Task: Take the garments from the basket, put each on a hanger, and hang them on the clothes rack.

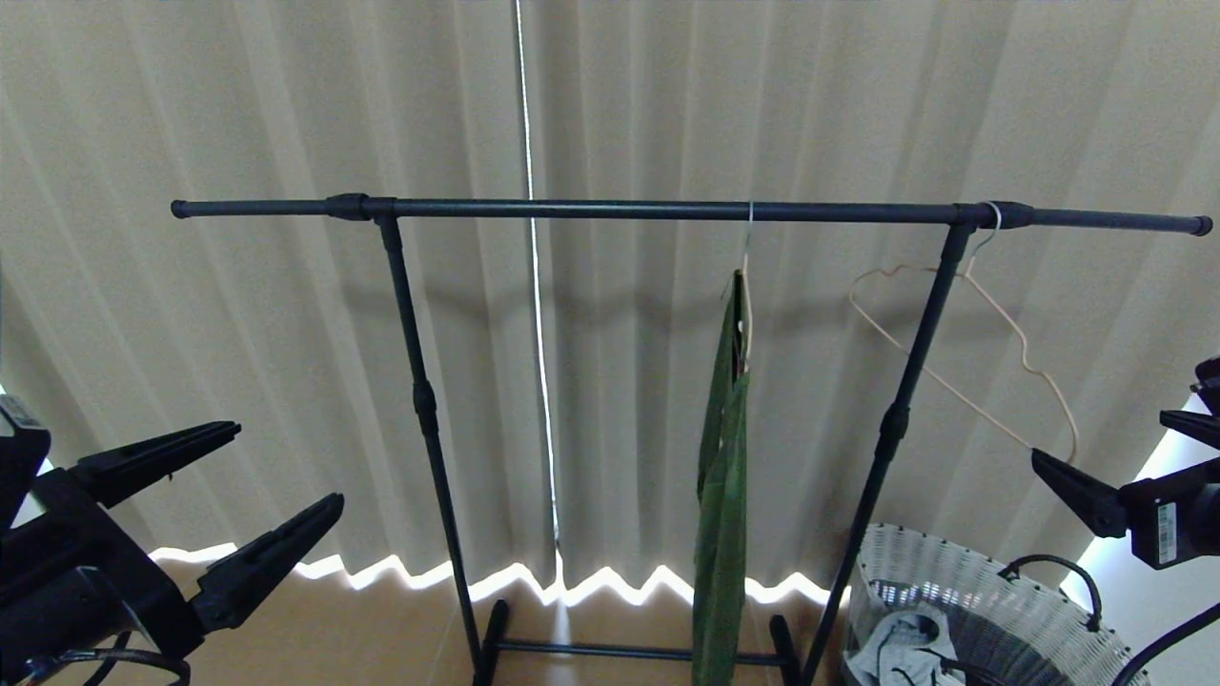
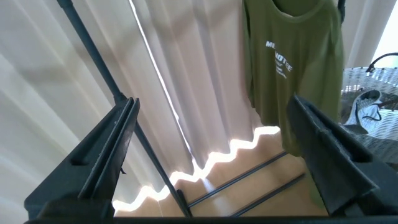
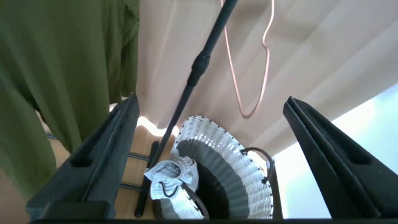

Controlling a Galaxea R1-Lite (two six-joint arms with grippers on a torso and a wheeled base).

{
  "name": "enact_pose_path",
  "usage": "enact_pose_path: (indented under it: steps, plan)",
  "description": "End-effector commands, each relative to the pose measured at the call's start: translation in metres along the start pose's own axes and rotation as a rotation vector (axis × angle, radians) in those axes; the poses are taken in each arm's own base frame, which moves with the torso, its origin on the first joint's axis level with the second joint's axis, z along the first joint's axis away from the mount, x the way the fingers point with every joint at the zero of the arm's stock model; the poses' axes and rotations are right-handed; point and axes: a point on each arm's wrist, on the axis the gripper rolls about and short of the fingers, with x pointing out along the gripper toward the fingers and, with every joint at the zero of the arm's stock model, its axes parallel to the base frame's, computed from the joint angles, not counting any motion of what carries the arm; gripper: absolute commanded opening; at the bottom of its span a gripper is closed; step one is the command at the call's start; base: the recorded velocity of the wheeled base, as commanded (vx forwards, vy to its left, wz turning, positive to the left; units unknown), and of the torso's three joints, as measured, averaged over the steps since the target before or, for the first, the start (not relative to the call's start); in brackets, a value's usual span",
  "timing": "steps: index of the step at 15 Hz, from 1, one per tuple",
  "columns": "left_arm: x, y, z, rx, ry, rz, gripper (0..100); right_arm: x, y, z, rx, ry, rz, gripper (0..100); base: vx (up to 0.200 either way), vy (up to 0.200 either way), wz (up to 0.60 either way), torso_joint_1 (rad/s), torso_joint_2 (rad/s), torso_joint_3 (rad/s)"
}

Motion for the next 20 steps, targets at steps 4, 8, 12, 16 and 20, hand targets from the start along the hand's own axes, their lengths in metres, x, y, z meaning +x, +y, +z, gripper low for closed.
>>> enact_pose_path:
  steps: [4,8,12,16,20]
  plan:
    - [0.0001,-0.0004,-0.0009,0.001,0.004,-0.003,100,-0.0015,-0.0008,-0.0013,0.000,0.000,-0.004,100,0.000,0.000,0.00,0.000,0.00,0.000]
    - [0.0002,-0.0006,-0.0019,0.001,0.008,-0.004,100,-0.0018,-0.0005,-0.0034,-0.024,0.007,-0.004,100,0.000,0.000,0.00,0.000,0.00,0.000]
    - [0.0001,-0.0007,-0.0024,0.001,0.009,-0.004,100,-0.0018,-0.0005,-0.0034,-0.027,0.007,-0.004,100,0.000,0.000,0.00,-0.172,0.37,0.199]
    - [-0.0002,-0.0008,-0.0022,0.001,0.008,-0.004,100,-0.0021,0.0005,-0.0079,-0.030,0.020,-0.001,100,0.000,0.000,0.00,-0.221,0.48,0.257]
    - [-0.0011,-0.0013,-0.0035,0.004,0.011,-0.004,100,-0.0015,0.0012,-0.0091,-0.033,0.026,0.003,100,0.000,0.000,0.00,-0.210,0.47,0.259]
